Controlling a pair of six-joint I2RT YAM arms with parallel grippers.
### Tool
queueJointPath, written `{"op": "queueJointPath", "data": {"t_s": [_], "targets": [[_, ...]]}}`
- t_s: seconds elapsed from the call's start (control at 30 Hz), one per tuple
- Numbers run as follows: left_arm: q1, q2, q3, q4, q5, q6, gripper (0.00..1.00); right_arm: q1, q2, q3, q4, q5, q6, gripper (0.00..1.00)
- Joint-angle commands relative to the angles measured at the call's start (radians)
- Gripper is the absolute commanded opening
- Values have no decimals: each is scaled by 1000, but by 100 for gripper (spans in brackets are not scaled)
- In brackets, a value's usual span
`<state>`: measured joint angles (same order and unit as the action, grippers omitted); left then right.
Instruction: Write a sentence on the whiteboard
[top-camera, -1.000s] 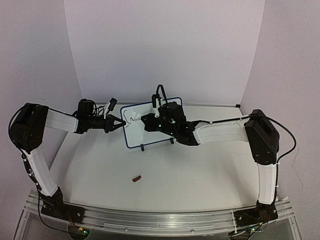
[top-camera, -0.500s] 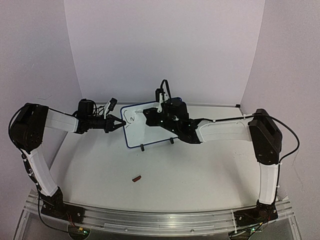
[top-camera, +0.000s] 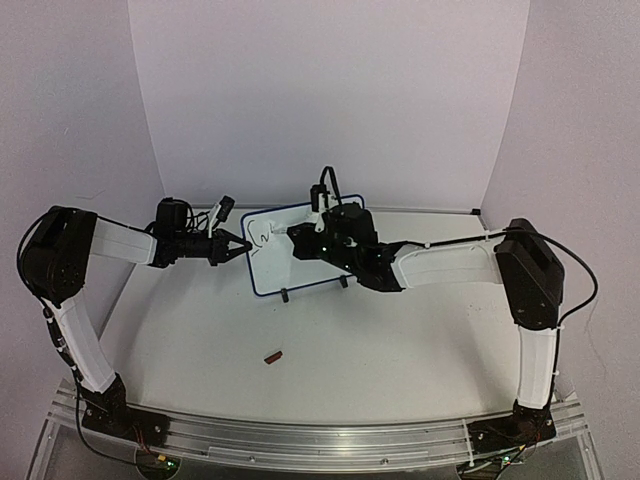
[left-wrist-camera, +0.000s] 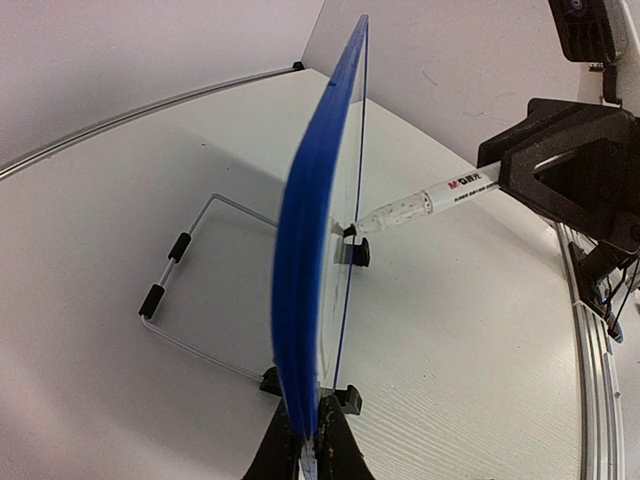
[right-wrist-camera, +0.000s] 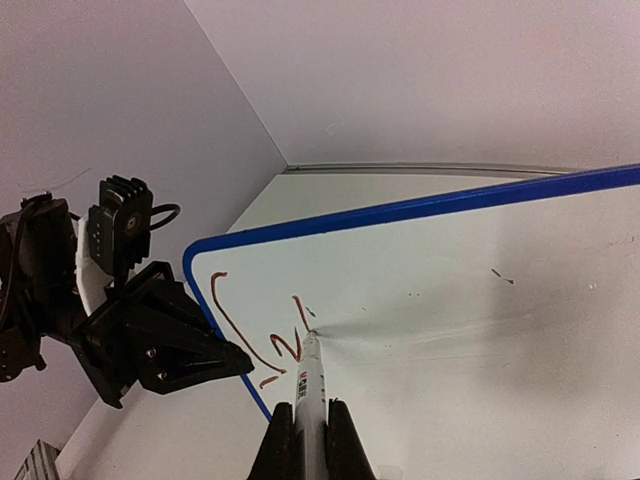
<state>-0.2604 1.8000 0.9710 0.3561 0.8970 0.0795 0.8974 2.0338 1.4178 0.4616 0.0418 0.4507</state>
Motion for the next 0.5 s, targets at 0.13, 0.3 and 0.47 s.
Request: {"op": "queueJointPath", "data": {"t_s": [0.13, 0.3, 0.47], "targets": [[-7, -17, -2, -57, -90, 47, 0, -3, -40, -19, -9, 27, 18, 0], [-7, -16, -2, -57, -90, 46, 0, -3, -41, -25, -11, 28, 22, 0], [-7, -16, -2, -59, -90, 48, 0, -4, -42, -24, -15, 30, 21, 0]]}}
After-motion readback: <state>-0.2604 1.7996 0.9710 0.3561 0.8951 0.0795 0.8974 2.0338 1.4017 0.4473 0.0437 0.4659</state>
